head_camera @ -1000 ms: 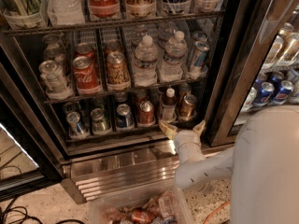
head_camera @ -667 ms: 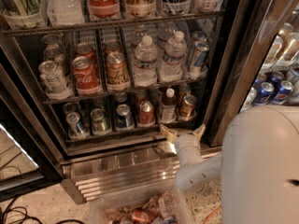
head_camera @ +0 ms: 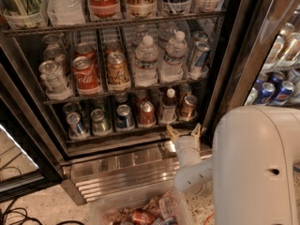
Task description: Pick orange can from bottom shelf of fridge
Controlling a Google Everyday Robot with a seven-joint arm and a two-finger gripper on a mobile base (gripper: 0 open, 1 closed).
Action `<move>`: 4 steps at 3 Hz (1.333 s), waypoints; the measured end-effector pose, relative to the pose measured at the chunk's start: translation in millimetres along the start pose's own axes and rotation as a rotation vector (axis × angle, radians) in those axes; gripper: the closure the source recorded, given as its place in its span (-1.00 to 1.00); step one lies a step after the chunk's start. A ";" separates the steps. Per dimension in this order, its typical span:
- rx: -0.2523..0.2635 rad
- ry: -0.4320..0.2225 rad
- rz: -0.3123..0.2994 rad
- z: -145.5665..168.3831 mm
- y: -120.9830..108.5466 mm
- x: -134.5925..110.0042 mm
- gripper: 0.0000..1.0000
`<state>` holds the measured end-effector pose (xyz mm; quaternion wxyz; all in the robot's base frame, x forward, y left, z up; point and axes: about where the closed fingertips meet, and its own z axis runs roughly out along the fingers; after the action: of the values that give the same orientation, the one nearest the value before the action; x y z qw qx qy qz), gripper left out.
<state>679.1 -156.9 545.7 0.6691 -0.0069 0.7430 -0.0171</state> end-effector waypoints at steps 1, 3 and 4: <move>0.011 -0.041 -0.017 -1.1 1.1 -9.6 -0.60; 0.029 -0.089 -0.046 0.7 -4.8 -35.4 -0.14; 0.038 -0.085 -0.068 10.3 -12.0 -35.1 -0.08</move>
Offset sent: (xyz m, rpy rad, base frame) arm -0.0042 0.0004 0.0407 -0.0510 -0.1305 -0.0384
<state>692.9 -167.9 579.9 0.6991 -0.0204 0.7127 -0.0537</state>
